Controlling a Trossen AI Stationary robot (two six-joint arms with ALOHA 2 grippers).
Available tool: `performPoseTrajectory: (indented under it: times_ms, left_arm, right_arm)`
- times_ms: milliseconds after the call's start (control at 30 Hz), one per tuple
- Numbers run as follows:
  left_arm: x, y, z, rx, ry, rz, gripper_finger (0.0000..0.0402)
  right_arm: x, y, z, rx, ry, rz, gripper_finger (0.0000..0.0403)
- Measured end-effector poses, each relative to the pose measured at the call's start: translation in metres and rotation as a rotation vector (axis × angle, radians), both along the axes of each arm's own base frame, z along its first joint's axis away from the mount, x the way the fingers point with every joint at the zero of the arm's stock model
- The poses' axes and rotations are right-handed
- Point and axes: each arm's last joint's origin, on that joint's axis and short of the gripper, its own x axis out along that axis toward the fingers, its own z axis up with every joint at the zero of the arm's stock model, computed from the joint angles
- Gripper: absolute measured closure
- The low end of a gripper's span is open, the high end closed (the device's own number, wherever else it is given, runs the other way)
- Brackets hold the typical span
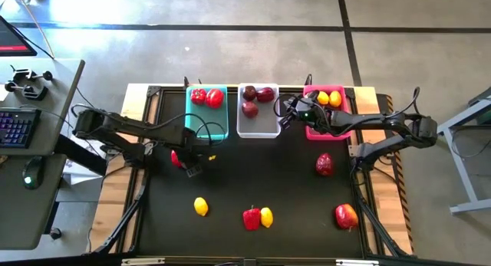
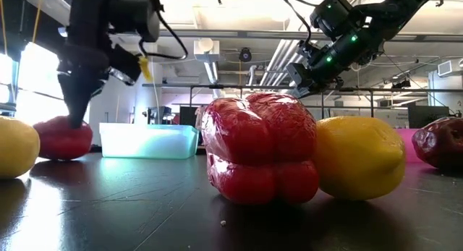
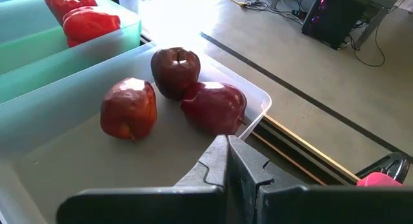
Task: Sort produce into baskets
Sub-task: Put the bell pepper into the green bin
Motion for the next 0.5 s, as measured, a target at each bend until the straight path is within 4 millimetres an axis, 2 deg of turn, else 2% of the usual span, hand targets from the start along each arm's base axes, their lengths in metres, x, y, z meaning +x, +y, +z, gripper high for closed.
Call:
performPoseTrajectory:
  times_ms: [133, 300, 400, 500]
  left_arm:
    - [-0.012, -0.005, 0.014, -0.035, -0.023, 0.048, 0.0365]
    - [-0.027, -0.009, 0.050, -0.045, -0.089, 0.117, 0.0367]
    - [-0.038, -0.007, 0.064, -0.037, -0.079, 0.197, 0.0354]
    - [-0.045, -0.004, 0.067, -0.030, -0.036, 0.269, 0.0323]
  right_arm:
    - [0.000, 0.000, 0.000, 0.000, 0.001, 0.000, 0.0403]
    - [0.000, 0.000, 0.000, 0.003, 0.001, 0.010, 0.0403]
    - [0.001, 0.000, 0.000, 0.020, -0.003, 0.044, 0.0403]
    - [0.001, 0.001, 0.000, 0.031, -0.008, 0.064, 0.0403]
